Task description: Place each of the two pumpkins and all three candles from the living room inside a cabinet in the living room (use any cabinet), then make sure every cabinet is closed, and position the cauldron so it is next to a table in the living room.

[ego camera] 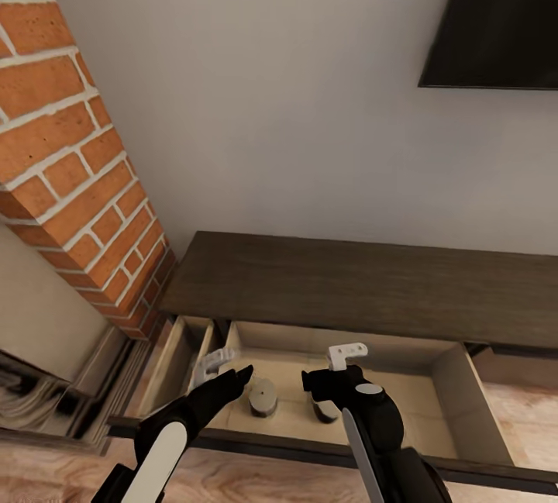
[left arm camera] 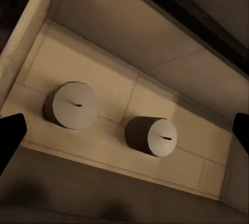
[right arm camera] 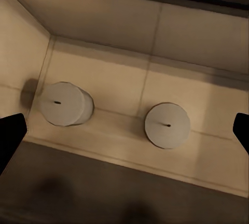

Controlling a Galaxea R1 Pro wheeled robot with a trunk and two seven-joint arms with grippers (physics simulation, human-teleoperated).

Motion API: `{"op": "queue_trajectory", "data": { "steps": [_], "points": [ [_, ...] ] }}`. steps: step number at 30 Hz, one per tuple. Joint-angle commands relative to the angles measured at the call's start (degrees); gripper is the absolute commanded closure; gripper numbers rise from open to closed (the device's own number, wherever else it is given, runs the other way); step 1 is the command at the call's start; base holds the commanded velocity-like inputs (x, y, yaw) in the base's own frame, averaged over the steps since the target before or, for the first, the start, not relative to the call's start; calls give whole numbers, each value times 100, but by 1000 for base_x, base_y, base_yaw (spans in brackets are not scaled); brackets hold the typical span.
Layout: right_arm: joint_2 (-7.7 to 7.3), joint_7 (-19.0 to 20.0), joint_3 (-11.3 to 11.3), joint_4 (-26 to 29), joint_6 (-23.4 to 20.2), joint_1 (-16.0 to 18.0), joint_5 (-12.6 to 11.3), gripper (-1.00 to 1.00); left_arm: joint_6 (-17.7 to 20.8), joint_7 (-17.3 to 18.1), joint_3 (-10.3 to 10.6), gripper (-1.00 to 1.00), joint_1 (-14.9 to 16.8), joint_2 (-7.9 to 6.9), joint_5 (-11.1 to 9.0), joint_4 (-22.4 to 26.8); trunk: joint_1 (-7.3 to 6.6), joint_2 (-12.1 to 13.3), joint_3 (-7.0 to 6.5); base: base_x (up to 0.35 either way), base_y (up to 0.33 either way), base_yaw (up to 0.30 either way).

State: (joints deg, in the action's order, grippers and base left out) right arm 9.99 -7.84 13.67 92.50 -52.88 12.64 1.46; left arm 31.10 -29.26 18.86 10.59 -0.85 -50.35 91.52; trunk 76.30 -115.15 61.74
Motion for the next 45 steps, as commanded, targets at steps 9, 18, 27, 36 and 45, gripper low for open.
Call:
{"op": "queue_trajectory", "data": {
  "steps": [9,18,27,36,45],
  "points": [
    [0,-29,31,6,7,-32,12,-100,-174,-78,-1,-100,-59,-37,-54,47,-1,-2,-72,0,0,92],
    [0,-36,47,5,14,-39,12,-100,-175,-80,-1,-100,-66,-38,-54,51,-1,-2,-142,0,0,183],
    [0,-47,37,5,-8,14,13,-100,-175,-82,-1,-100,-66,-38,-54,50,-1,-2,-169,0,0,141],
    [0,-59,62,4,13,-22,18,-100,-175,-80,-1,-100,-66,-38,-54,50,-1,-2,-214,0,0,177],
    [0,-60,65,4,83,-33,21,-100,-175,-80,-1,-100,-66,-38,-54,50,-1,-2,-265,0,0,229]
  ]
}}
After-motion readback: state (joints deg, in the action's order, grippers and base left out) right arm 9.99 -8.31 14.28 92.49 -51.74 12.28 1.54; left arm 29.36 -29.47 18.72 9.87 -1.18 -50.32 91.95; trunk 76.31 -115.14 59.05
